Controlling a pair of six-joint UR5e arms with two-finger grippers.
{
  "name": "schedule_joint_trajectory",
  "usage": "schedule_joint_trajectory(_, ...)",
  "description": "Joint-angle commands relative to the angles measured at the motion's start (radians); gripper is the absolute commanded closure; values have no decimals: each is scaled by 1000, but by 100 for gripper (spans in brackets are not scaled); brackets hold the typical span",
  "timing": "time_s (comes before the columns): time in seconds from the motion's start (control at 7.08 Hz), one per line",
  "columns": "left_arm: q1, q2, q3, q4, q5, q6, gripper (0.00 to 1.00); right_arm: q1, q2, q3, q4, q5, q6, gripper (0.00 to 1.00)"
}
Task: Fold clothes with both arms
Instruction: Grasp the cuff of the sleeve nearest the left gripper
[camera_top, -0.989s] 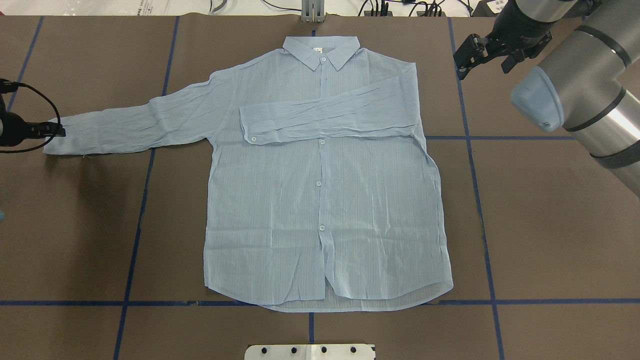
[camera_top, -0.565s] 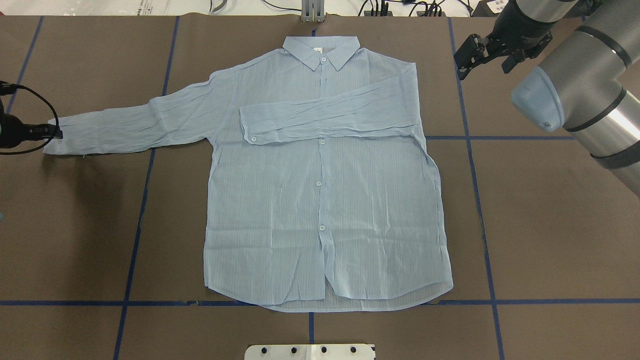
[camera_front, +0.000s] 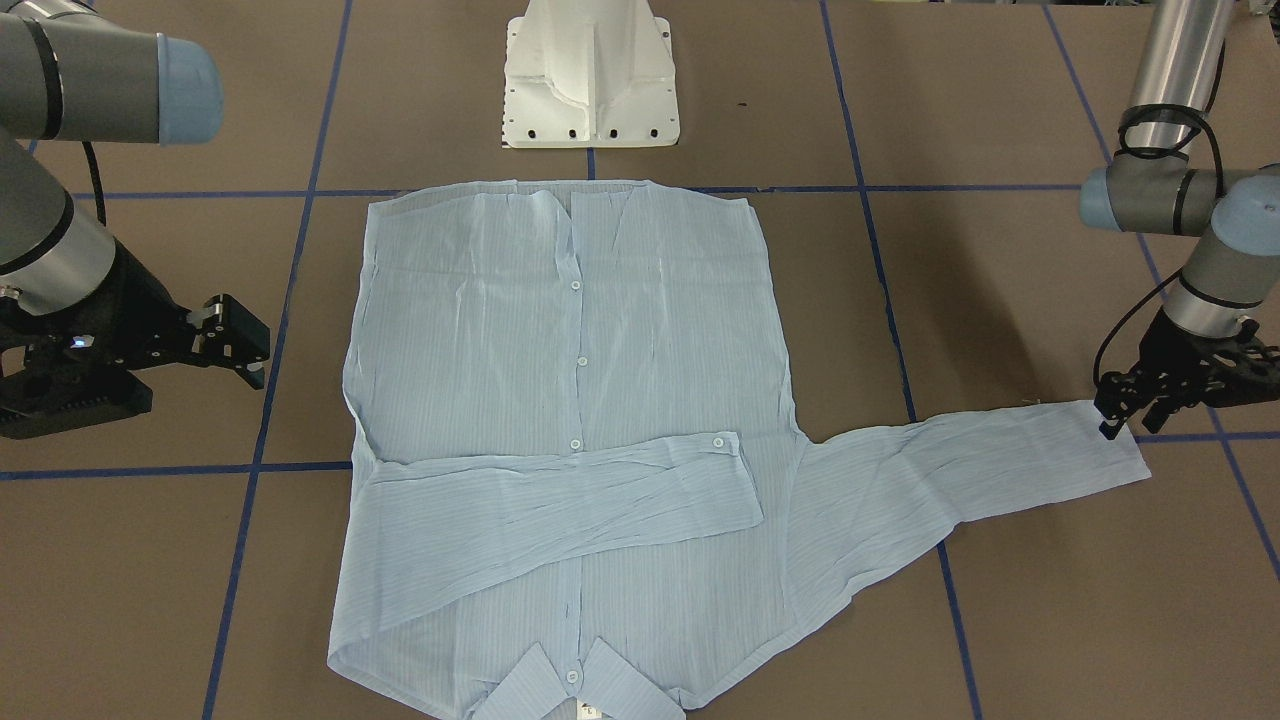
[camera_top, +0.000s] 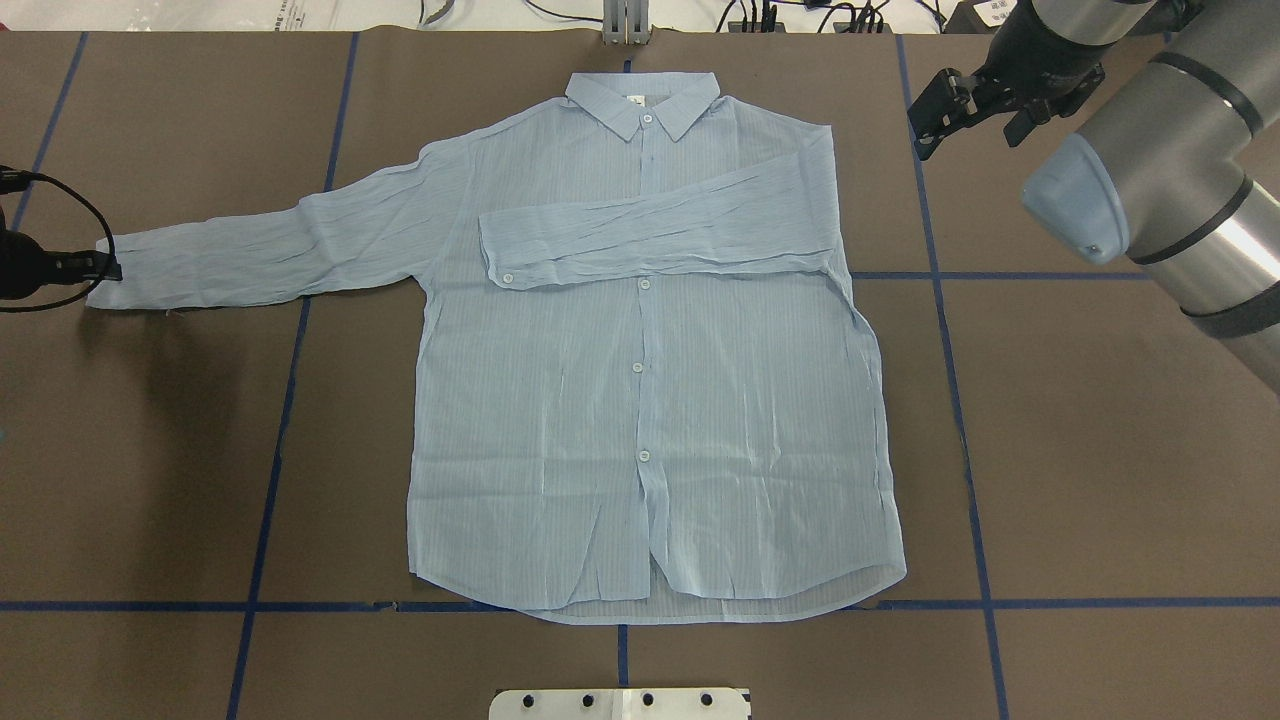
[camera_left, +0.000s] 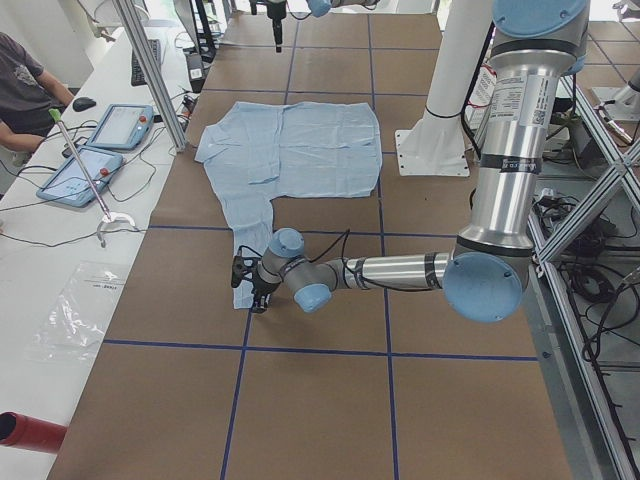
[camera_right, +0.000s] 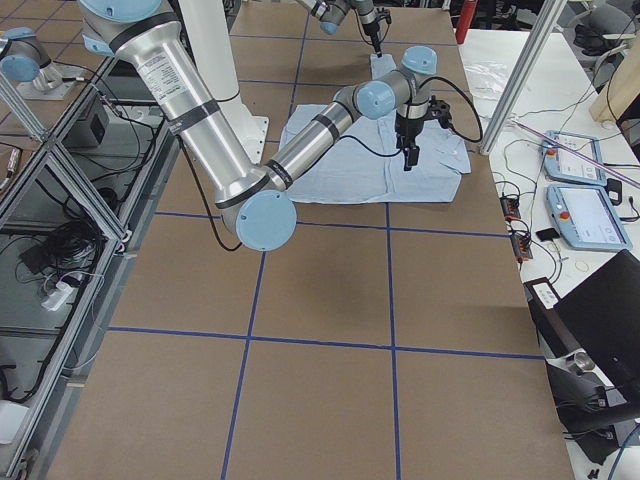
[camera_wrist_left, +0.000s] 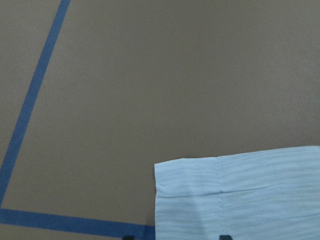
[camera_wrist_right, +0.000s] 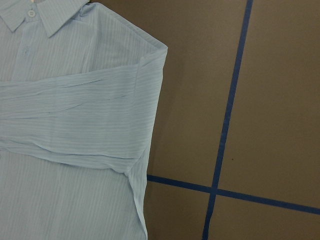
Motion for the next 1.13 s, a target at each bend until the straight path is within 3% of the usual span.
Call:
schedule_joint_trajectory(0.0, 2, -4, 3, 0, -1, -3, 41, -3, 1, -3, 0, -5, 1, 0)
schedule_joint_trajectory(0.71, 17, -1, 4, 0, -3, 0, 45, -2, -1, 0, 0, -5, 0, 0)
schedule_joint_trajectory(0.85, 17, -1, -1, 0, -4, 0, 47, -2, -1, 0, 0, -5, 0, 0)
schedule_joint_trajectory(0.99, 17, -1, -4, 0, -4, 0, 57, -2, -9, 2, 0, -3, 0, 0)
